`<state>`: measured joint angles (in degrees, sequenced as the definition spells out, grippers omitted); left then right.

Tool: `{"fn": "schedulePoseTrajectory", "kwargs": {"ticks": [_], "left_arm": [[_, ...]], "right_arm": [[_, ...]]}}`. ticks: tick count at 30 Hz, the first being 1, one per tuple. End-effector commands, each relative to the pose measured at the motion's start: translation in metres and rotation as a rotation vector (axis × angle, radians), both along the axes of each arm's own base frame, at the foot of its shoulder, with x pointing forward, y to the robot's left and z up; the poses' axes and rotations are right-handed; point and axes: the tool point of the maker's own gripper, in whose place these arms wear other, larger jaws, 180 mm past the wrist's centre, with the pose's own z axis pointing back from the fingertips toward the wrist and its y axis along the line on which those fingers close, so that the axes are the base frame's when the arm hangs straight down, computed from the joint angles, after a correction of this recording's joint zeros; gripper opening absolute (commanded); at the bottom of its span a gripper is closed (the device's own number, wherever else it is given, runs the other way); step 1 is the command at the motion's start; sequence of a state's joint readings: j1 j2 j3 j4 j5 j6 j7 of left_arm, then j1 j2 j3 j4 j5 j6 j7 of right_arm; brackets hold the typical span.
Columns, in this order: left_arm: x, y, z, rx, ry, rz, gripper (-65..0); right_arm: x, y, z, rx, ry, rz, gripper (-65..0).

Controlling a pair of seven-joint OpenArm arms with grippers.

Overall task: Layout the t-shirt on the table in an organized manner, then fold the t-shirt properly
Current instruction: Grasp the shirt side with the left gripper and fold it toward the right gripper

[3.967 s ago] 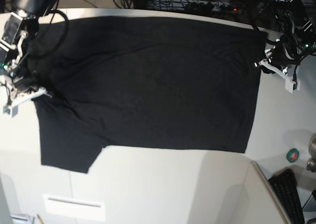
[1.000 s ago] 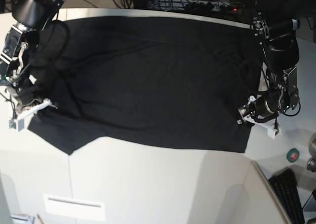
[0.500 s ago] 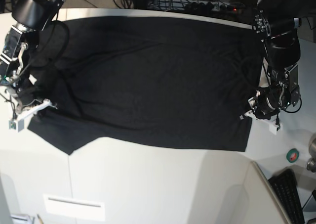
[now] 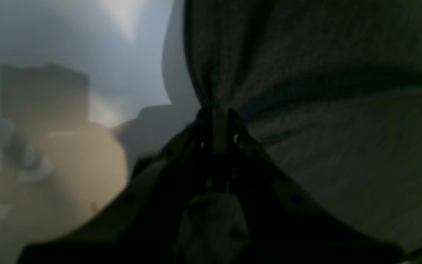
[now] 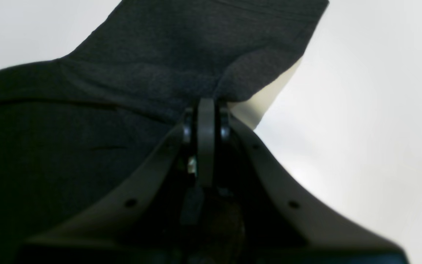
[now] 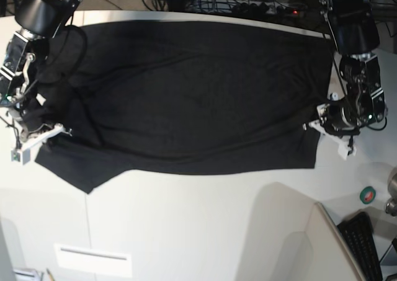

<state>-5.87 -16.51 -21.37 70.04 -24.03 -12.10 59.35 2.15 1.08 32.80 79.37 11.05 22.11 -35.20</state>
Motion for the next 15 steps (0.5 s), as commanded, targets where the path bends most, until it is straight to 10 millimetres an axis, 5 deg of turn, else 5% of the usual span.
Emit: {"fn": "schedulePoseTrajectory", "kwargs": {"ticks": [1,9,15], "left_arm": [[0.01,0.008,0.018,0.027,-0.045,-0.009,-65.0],[-0.036,0.002,0.021,0.054,0.018,-0.04,-65.0],[-0.063,0.016,0.03,0.052,0.089,0.011,-65.0]], "right_arm": [[0.012,-0.006,0.016,-0.014,-0.058,0.0,-65.0],[0.011,-0.006,0.015,-0.012,-0.055,0.0,-65.0],[0.011,-0.006,0.015,-0.012,-0.055,0.0,-65.0]]}}
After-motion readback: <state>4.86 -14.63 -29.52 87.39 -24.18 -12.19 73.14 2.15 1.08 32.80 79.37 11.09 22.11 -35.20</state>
